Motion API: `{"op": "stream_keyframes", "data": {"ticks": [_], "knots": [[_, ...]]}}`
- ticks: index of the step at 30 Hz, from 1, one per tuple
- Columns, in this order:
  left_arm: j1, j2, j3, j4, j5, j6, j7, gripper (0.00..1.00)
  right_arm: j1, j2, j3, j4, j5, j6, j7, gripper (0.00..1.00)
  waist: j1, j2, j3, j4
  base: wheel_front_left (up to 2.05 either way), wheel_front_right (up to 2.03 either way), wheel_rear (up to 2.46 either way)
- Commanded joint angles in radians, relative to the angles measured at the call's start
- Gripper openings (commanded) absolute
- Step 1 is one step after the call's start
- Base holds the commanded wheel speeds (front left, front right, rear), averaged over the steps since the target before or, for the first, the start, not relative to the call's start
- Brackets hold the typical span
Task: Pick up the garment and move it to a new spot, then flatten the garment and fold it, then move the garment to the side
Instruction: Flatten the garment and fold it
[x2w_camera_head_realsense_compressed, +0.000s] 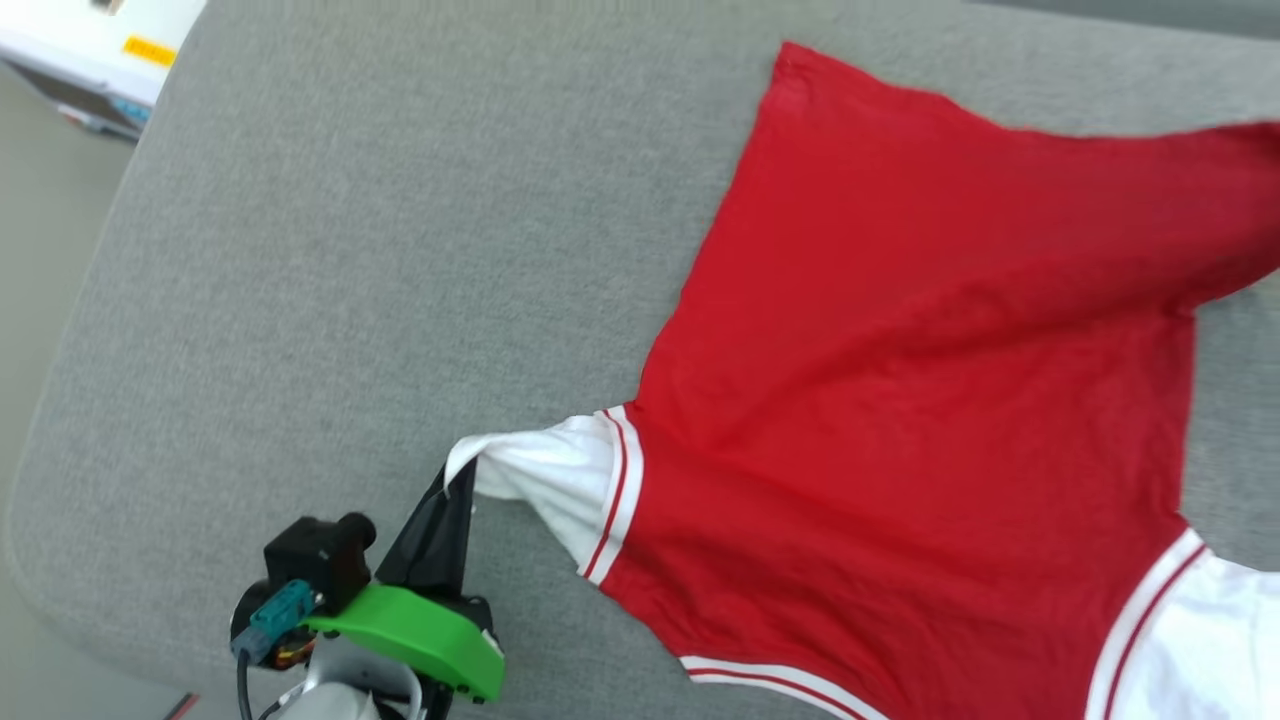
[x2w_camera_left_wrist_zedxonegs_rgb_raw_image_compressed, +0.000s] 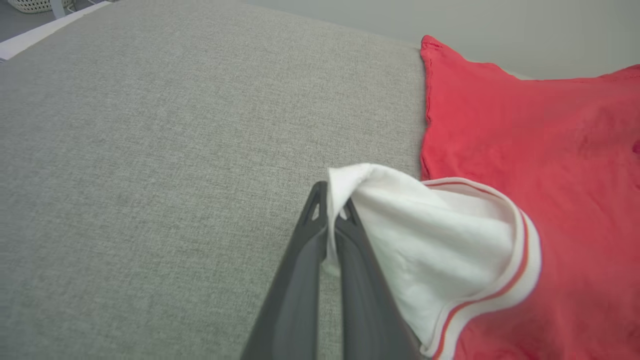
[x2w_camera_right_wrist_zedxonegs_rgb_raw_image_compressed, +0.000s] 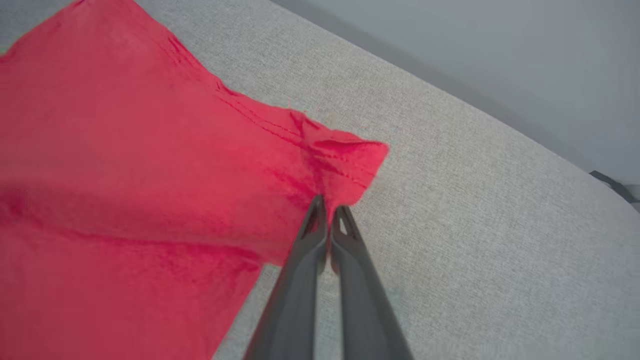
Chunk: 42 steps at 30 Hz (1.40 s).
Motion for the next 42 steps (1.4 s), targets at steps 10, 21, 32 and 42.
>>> {"op": "stream_keyframes", "data": {"ticks": [10, 21, 32, 42], "knots": [[0.101, 0.057, 0.021, -0.027, -0.031, 0.04, 0.028, 0.0, 0.415, -0.123, -0.109, -0.095, 0.08, -0.001, -0.116, 0.0, 0.0001, 0.0, -0.168, -0.152, 0.0, 0.0, 0.0], [0.143, 0.08, 0.026, -0.044, -0.043, 0.057, 0.041, 0.0, 0.901, -0.015, -0.296, -0.173, 0.11, -0.001, -0.108, 0.0, 0.0001, 0.0, -0.197, -0.195, 0.0, 0.0, 0.0], [0.13, 0.083, 0.023, -0.036, -0.042, 0.058, 0.045, 0.0, 1.053, 0.202, -0.382, -0.147, 0.023, -0.001, -0.101, 0.67, 0.0001, 0.0, -0.183, -0.194, 0.0, 0.0, 0.0], [0.129, 0.085, 0.021, -0.045, -0.039, 0.066, 0.042, 0.0, 0.939, 0.155, -0.533, -0.314, -0.064, -0.001, -0.18, 1.0, 0.0001, 0.0, -0.181, -0.186, 0.0, 0.0, 0.0]]}}
